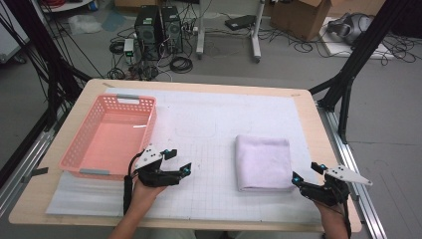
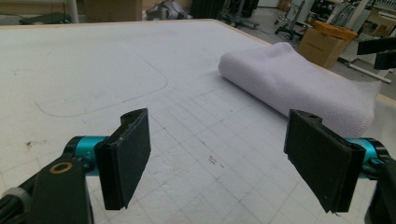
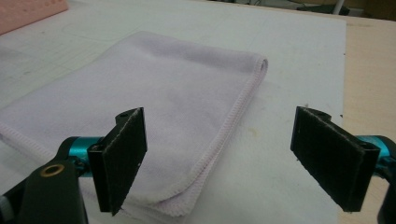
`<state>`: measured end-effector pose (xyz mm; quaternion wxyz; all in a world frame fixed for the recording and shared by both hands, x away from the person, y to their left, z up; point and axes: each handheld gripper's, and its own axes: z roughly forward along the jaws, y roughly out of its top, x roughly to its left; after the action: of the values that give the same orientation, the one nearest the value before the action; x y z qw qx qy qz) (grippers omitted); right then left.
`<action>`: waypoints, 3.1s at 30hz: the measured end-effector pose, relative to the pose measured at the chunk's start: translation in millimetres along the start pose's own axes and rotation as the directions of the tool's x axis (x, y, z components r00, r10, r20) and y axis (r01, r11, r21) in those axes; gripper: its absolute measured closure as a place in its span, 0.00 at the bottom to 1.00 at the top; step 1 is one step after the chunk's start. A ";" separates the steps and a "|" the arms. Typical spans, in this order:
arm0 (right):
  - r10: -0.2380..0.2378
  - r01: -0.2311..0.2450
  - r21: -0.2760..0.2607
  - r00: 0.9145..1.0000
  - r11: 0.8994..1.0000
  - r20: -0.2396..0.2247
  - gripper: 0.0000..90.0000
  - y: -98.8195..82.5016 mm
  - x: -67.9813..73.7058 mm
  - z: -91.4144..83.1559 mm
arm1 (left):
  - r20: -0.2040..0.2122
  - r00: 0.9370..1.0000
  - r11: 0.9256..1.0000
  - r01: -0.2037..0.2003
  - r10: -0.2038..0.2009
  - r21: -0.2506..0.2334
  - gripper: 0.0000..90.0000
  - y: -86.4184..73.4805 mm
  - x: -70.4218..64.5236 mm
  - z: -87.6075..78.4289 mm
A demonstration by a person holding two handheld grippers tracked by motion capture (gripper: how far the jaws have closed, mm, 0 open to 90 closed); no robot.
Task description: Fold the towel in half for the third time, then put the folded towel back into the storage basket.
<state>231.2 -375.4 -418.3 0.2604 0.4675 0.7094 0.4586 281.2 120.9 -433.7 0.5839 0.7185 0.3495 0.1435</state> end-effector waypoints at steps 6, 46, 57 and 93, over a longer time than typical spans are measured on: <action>-0.021 0.021 0.009 1.000 1.000 -0.010 0.20 -0.3 1.8 -0.3 | -0.004 1.000 1.000 -0.002 0.003 0.007 0.26 -0.4 -0.5 1.1; -0.048 0.049 0.025 0.998 0.998 -0.031 0.19 -2.0 -3.0 -0.8 | 0.070 0.998 0.994 -0.011 0.003 0.107 0.18 5.7 -5.2 38.4; -0.044 0.045 0.031 0.998 0.998 -0.037 0.19 -2.4 -4.3 -1.0 | 0.130 0.991 0.986 -0.003 -0.019 0.167 0.18 32.8 -19.5 75.4; -0.049 0.051 0.045 0.997 0.998 -0.051 0.19 -0.4 -5.2 2.0 | 0.105 0.979 0.908 0.120 -0.176 0.401 0.23 31.2 -63.2 180.6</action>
<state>234.9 -379.4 -419.9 0.2430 0.4439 0.7378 0.4468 357.5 -57.2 -441.6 0.4601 0.8006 0.3831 -0.0249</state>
